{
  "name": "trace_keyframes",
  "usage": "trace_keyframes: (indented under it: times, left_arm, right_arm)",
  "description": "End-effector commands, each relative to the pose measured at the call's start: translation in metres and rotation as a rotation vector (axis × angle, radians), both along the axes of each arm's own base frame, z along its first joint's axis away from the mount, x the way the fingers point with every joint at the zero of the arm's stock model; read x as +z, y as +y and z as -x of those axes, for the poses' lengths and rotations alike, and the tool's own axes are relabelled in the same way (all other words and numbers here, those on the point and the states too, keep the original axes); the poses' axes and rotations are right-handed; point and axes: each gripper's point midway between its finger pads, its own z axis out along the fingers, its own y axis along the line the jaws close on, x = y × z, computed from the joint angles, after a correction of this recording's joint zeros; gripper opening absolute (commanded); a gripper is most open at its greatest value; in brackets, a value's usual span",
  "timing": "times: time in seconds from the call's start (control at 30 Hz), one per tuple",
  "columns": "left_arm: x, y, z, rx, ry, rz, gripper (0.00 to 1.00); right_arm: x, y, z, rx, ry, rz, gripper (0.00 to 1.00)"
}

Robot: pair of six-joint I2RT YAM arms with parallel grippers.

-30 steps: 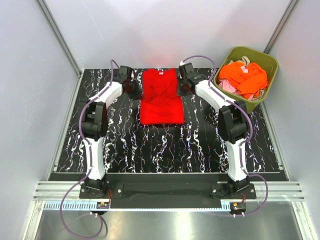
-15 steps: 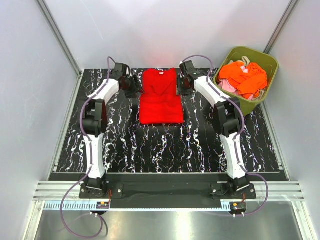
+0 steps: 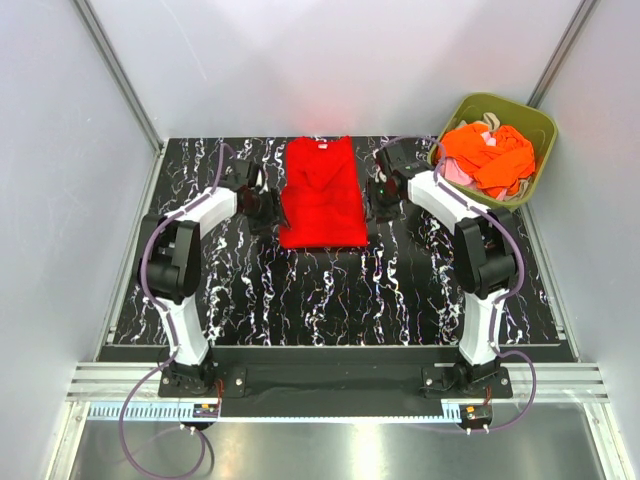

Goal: Fold and stack the t-shirts
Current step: Fold the tshirt

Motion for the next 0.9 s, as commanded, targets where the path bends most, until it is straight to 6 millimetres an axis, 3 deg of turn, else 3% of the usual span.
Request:
trace_keyframes:
  times: [0.0, 0.33, 0.5, 0.6, 0.7, 0.73, 0.87]
  left_arm:
    - [-0.004, 0.0, -0.009, -0.001, -0.03, 0.01, 0.6]
    - [-0.028, -0.007, 0.001, -0.026, 0.026, -0.005, 0.58]
    - [-0.039, -0.004, 0.002, -0.02, 0.046, -0.028, 0.54]
    - [-0.045, -0.006, 0.001, -0.019, 0.056, -0.027, 0.36]
    - [-0.045, -0.011, 0.003, -0.023, 0.067, -0.006, 0.06]
    - [-0.042, -0.013, 0.005, -0.031, 0.065, 0.001, 0.0]
    - [-0.029, -0.01, 0.025, -0.017, 0.057, -0.023, 0.0]
  right_arm:
    - [0.0, 0.011, 0.001, 0.018, -0.014, -0.073, 0.45]
    - [-0.04, 0.025, 0.018, 0.08, 0.067, -0.142, 0.49]
    - [-0.052, 0.017, 0.023, 0.068, 0.072, -0.11, 0.46]
    - [-0.059, 0.019, 0.025, 0.075, 0.086, -0.117, 0.42]
    - [-0.058, 0.02, 0.026, 0.072, 0.087, -0.129, 0.17]
    - [-0.06, 0.018, 0.03, 0.064, 0.094, -0.124, 0.01]
    - [-0.044, 0.007, 0.045, 0.035, 0.069, -0.109, 0.0]
